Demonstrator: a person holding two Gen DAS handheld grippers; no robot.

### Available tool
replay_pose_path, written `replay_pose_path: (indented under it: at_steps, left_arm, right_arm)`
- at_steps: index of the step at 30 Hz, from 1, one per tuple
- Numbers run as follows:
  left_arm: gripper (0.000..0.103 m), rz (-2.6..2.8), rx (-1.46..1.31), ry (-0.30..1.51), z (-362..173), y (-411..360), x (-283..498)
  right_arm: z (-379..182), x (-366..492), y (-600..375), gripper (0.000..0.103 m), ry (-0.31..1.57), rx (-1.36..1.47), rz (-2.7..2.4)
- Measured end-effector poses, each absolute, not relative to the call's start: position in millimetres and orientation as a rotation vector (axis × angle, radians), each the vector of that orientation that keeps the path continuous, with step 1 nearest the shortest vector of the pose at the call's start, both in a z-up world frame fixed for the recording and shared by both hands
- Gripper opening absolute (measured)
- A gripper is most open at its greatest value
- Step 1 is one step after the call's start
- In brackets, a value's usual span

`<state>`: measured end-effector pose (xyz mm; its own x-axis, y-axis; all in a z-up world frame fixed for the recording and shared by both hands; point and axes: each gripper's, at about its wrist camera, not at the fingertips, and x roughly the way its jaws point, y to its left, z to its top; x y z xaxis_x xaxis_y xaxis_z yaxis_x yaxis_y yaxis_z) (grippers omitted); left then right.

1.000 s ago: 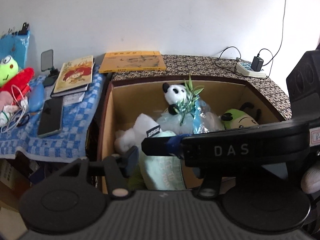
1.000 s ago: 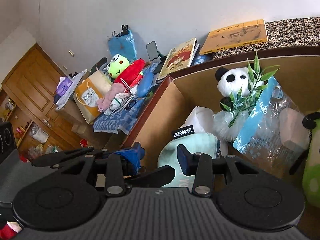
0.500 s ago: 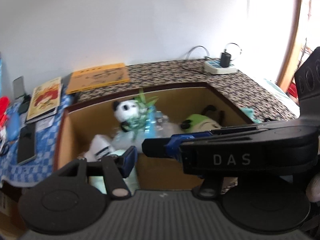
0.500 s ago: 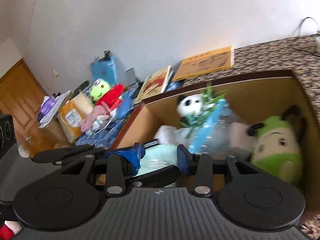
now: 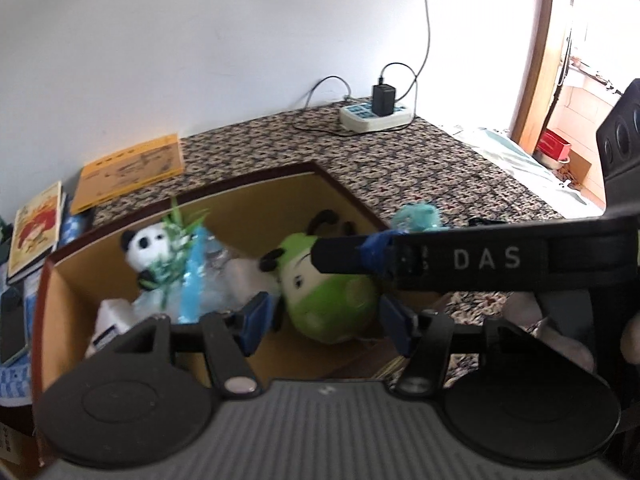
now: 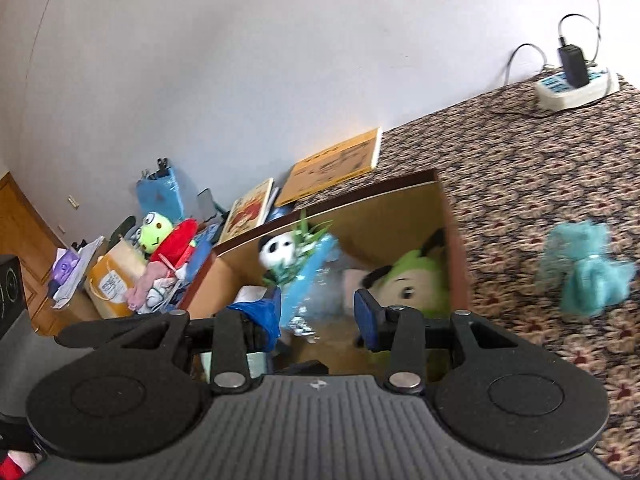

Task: Organize soft objects
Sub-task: 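Move the open right gripper to the dark green velvet scrunchie, then grasp the dark green velvet scrunchie with the right gripper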

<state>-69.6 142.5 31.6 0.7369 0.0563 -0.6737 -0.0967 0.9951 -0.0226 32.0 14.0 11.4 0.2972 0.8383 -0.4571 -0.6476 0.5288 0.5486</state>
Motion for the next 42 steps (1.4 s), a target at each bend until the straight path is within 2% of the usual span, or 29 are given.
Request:
replay_pose_path:
  at_steps: [16,21,34,38,42]
  left_arm:
    - [0.065,-0.048,-0.026,0.763,32,50,-4]
    - [0.066,-0.072,-0.016,0.796,20,20,19]
    - [0.068,-0.062,-0.093,0.954,-29,-31,75]
    - [0.07,-0.039,-0.095,0.982,-38,-43,88]
    - [0.078,-0.023,-0.109,1.012,-46,-48,96]
  right_arm:
    - [-11,88,-104,0.025,0.805,0.332,0.799]
    - [-26,100,-132,0.021,0.833,0.31,0.757]
    - [-50,136,-170,0.02,0.861,0.169,0.705]
    - [-57,144,-178,0.02,0.862,0.154,0.701]
    - [-64,153,-183,0.02,0.863,0.138,0.692]
